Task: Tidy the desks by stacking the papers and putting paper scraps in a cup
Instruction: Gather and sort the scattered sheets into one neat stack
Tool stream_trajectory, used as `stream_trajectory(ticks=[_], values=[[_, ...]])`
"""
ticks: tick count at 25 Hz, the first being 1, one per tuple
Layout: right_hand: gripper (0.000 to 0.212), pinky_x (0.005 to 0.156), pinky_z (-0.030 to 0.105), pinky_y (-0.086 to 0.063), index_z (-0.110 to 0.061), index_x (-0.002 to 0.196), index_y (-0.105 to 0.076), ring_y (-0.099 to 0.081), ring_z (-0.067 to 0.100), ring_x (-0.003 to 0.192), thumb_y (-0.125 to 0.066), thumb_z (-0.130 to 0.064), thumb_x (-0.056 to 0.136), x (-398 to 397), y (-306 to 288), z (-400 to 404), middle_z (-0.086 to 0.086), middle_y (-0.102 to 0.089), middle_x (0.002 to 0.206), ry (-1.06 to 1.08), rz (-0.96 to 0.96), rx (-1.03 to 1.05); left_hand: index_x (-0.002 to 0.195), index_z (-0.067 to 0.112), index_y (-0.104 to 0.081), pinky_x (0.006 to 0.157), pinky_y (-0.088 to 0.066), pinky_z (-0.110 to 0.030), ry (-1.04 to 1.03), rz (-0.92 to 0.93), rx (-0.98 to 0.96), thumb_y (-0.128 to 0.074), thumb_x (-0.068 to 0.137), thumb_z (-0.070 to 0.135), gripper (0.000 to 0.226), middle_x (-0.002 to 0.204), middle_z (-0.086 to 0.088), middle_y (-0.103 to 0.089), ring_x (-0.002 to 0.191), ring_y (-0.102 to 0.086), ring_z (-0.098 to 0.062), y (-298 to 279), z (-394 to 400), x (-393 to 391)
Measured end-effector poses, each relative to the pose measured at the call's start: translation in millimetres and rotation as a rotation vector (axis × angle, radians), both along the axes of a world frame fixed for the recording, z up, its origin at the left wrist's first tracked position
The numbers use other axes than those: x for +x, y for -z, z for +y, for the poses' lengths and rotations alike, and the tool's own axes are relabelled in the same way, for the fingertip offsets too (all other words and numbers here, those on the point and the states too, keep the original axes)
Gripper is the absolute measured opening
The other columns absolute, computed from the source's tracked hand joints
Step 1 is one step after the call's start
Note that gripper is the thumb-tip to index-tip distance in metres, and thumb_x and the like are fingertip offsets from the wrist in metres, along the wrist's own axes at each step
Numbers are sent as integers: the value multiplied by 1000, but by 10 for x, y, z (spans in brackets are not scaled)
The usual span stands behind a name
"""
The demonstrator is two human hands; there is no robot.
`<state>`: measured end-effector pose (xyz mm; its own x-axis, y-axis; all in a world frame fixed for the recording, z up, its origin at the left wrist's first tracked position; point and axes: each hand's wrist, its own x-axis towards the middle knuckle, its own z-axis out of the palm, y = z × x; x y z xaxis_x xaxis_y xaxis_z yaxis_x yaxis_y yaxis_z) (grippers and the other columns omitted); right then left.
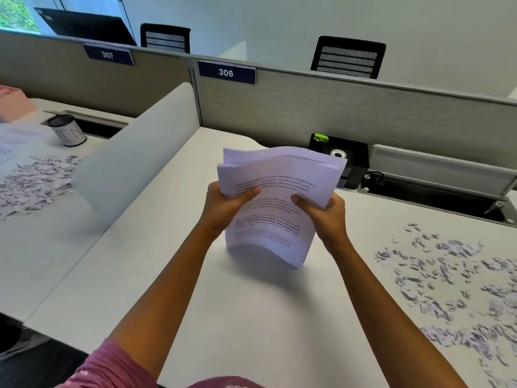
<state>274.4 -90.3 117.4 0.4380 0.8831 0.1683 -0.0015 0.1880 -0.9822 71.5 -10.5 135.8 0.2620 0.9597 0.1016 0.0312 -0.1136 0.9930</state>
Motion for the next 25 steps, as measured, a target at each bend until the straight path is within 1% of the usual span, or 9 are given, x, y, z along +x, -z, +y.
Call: stream_trajectory(ticks=[4,6,8,11,14,17,19,22,25], values=[[29,64,27,-58,-20,107,-68,-72,15,85,-76,-7,82,-40,-36,28,-6,-73,97,29,46,-2,105,33,-67,70,-61,-31,-26,-30,49,-75,74,39,33,97,8,-74,84,-72,-21,-25,16,17],[28,65,28,-58,-21,105,-68,-72,15,85,-76,-8,82,-31,-129,67,-6,-73,97,41,31,14,104,32,-67,70,-61,-30,-36,-43,52,-74,73,39,33,95,10,-73,83,-72,-19,-75,35,26],[27,66,28,-58,-16,105,-68,-71,15,83,-77,-10,81,20,-246,122,-3,-73,97,32,0,49,102,30,-68,69,-61,-30,-38,-64,62,-77,73,39,32,94,8,-73,82,-72,-17,-153,68,34],[25,64,26,-56,-11,97,-67,-70,11,77,-81,-13,77,89,-405,163,-8,-71,85,48,-5,98,99,24,-68,63,-56,-26,-52,-129,104,-78,77,36,27,91,5,-71,80,-70,-15,-247,90,66],[29,59,24,-53,-4,94,-63,-65,9,73,-78,-25,80,76,-458,176,-16,-65,78,101,-16,170,100,19,-66,60,-52,-20,-109,-164,158,-69,81,40,28,90,4,-68,79,-68,-14,-317,128,133],[23,55,26,-46,-6,86,-61,-60,12,69,-68,-28,83,14,-468,202,-12,-62,74,178,43,196,99,11,-63,56,-46,-15,-188,-128,188,-53,84,42,36,83,10,-63,74,-64,-6,-360,130,239],[19,57,29,-46,-10,82,-59,-58,14,71,-67,-27,80,-14,-482,206,-8,-62,75,193,63,206,97,12,-61,55,-46,-16,-220,-86,193,-49,83,40,33,83,8,-62,74,-64,-9,-340,114,293],[24,56,25,-49,-8,92,-58,-61,10,72,-71,-26,82,19,-459,163,-9,-61,79,128,23,185,96,14,-58,56,-49,-19,-181,-108,167,-53,84,42,32,81,5,-61,73,-64,-12,-307,98,285],[49,65,26,-56,-7,115,-56,-67,15,85,-81,-20,75,109,-284,111,8,-66,100,16,20,63,99,20,-59,63,-58,-30,-51,-138,100,-70,77,44,34,87,1,-66,80,-68,-20,-213,94,215]])
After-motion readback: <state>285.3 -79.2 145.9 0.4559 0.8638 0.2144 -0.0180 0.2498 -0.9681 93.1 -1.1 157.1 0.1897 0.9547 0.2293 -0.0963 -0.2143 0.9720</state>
